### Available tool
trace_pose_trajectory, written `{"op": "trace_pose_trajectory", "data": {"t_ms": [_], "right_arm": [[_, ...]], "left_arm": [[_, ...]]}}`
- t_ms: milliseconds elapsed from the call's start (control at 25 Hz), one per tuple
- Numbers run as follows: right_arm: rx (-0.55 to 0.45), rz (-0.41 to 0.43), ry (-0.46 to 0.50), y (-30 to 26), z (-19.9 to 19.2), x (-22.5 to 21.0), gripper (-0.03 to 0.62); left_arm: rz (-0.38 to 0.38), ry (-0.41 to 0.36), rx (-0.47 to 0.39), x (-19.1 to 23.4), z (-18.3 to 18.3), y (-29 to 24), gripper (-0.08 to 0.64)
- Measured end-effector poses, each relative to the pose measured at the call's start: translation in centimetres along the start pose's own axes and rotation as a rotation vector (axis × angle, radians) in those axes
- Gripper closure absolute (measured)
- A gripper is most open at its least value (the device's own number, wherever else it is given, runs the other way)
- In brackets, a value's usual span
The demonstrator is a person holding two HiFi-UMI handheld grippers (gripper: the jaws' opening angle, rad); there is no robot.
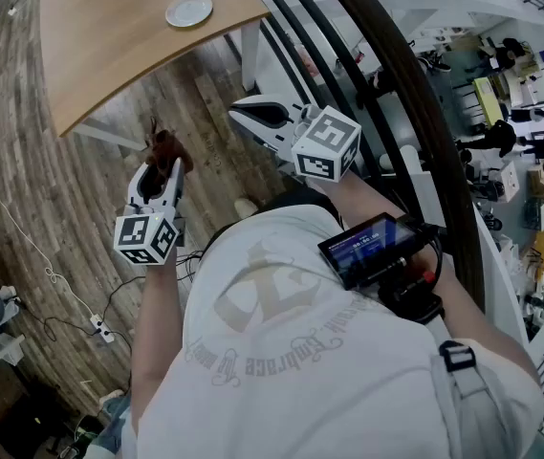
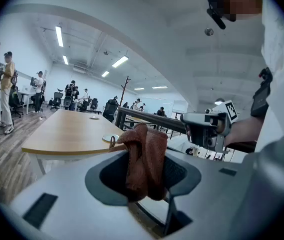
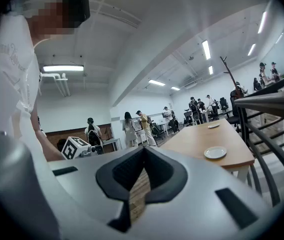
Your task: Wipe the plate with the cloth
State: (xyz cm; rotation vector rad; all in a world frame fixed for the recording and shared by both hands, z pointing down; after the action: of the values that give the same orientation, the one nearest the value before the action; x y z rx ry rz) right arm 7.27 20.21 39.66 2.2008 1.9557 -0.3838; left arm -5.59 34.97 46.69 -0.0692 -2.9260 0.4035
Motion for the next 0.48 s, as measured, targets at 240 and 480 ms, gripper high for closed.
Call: {"op": "trace_pose_trajectory", "data": {"t_ms": [240, 480], "right_arm": [[0.041, -0.026, -0.016, 2.9, -3.0, 2.3, 0.578], [0.09, -0.068, -0.059, 6.7, -6.6, 2.7, 0.578]], "left_arm": [[-0.001, 0.01, 0.006, -2.1, -2.1, 2.6, 0.391], [0.013, 0.023, 0.032, -5.0, -4.5, 4.6, 0.391]]}}
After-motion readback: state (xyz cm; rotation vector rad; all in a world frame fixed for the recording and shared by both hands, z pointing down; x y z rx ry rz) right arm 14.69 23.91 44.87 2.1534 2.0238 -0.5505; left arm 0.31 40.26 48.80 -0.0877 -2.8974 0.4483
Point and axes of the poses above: the fingertips, and each gripper's own axes: y backward along the fingers, x to its left, z out of its top, the point moved 4 cm from there along y, backward along the fingers, and after that the axes turned 3 degrees about -y, right-handed, at the moved point
